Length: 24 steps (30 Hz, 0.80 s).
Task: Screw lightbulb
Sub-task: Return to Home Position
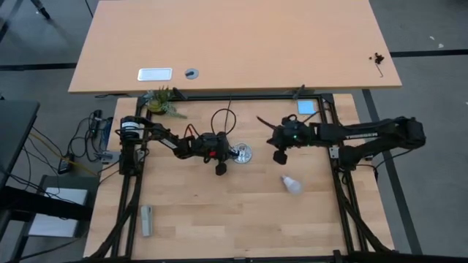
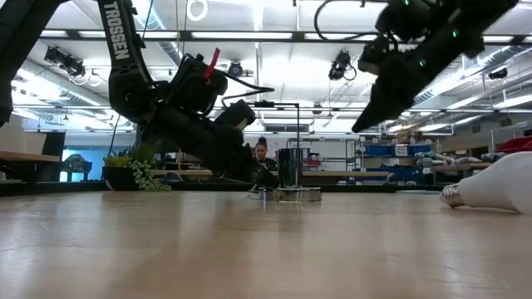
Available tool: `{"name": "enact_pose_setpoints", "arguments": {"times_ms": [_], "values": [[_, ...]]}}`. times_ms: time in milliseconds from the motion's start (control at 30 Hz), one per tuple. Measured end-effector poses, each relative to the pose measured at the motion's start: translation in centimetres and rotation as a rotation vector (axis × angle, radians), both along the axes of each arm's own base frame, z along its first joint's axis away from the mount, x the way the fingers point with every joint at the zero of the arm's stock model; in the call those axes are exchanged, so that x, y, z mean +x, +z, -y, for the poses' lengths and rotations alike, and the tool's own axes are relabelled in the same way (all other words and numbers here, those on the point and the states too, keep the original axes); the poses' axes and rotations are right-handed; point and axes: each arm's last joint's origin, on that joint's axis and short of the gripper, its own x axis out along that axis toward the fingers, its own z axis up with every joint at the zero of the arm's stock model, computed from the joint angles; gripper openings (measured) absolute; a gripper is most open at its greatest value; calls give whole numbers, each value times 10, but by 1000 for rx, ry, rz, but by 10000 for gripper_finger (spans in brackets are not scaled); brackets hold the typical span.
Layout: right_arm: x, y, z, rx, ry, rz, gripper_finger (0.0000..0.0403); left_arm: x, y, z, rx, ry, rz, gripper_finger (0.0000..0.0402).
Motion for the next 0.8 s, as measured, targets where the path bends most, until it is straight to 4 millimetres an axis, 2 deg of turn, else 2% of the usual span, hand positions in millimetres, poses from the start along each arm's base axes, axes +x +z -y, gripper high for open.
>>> {"name": "enact_pose_setpoints", "arguments": {"times_ms": [200,300,433,800], "values": [[-12,-37,-7,-70,141,161,6,0,0,0,0,-1,0,1],[-23,-47,-9,-81,135,244,6,0,0,0,0,-1,1,1],[-36,-54,-11,-82,125,313,4,0,0,0,2,-2,1,1],[-65,-56,-16,-99,123,394,2,0,5,0,13,-7,14,1]]}}
